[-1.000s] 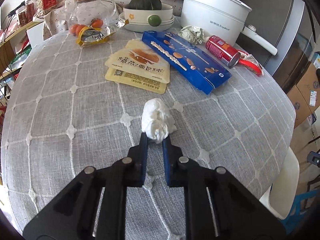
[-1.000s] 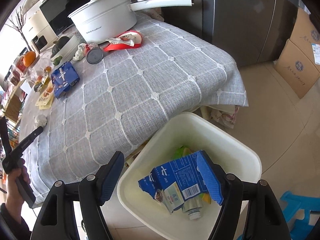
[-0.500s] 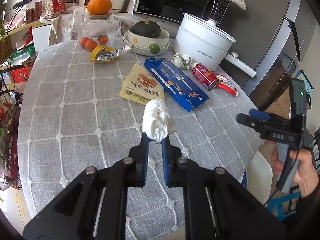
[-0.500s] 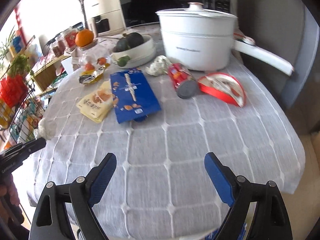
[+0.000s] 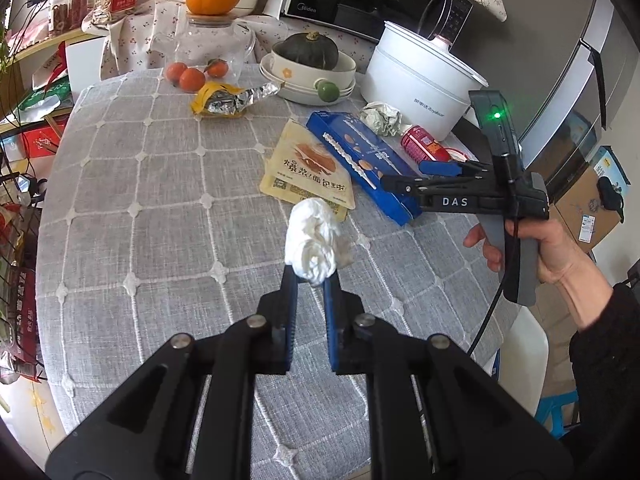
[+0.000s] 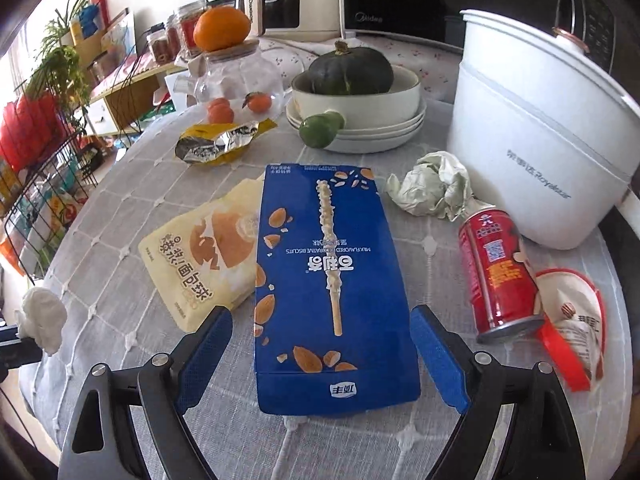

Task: Collect trash
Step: 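Grasp the blue biscuit box with the right tool, then drop the tissue into the bin with the left tool while the right tool lowers the blue box in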

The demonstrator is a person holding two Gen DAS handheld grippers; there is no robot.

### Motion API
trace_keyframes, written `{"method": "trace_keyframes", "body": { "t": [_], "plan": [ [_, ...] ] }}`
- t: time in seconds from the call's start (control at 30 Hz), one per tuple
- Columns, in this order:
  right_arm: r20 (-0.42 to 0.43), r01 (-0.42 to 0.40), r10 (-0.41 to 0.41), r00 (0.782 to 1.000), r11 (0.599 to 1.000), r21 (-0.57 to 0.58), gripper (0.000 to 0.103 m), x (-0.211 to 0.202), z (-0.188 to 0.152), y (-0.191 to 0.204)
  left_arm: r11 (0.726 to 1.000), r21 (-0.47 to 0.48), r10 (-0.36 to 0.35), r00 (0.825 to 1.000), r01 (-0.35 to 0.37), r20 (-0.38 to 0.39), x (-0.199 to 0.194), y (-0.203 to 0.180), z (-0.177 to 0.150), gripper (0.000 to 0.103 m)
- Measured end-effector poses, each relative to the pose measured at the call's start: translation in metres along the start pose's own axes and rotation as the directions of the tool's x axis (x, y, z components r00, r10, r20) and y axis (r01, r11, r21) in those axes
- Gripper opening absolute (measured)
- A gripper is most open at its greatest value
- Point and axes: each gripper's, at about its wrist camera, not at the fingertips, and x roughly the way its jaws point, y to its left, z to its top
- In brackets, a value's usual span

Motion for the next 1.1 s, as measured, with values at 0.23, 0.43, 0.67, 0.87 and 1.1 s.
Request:
{"method": "trace_keyframes", "body": {
  "t": [0.23, 0.43, 0.67, 0.87, 1.1],
  "plan": [
    [-0.083, 0.030, -0.035, 0.996, 0.998, -0.061, 0.103, 0.029, -0.002, 0.004, 1.000, -0.031, 0.006, 1.000, -0.007, -0.010, 0.005, 0.007, 0.002, 0.014],
    [-0.086, 0.039, -0.038, 0.996, 0.999, 0.001, 0.093, 0.040, -0.006, -0.001, 0.999, -0.049, 0.014, 1.000, -0.014, 0.007, -0.001, 0.010, 0.004, 0.014],
    [-0.067, 0.045, -0.043, 0.997, 0.999, 0.027, 0.091, 0.003, -0.018, 0.006, 0.998, -0.060, -0.001, 1.000, 0.003, 0.028, -0.011, 0.006, 0.004, 0.014],
    [-0.039, 0.061, -0.061, 0.997, 0.998, 0.019, 0.091, -0.060, -0.046, 0.019, 0.998, -0.045, -0.051, 0.998, 0.053, 0.037, -0.023, -0.012, 0.001, 0.014],
    [-0.001, 0.100, -0.100, 0.995, 0.991, 0.086, 0.091, -0.149, -0.099, 0.017, 0.993, 0.003, -0.116, 0.993, 0.116, 0.029, -0.036, -0.046, -0.010, 0.014]
  ]
}}
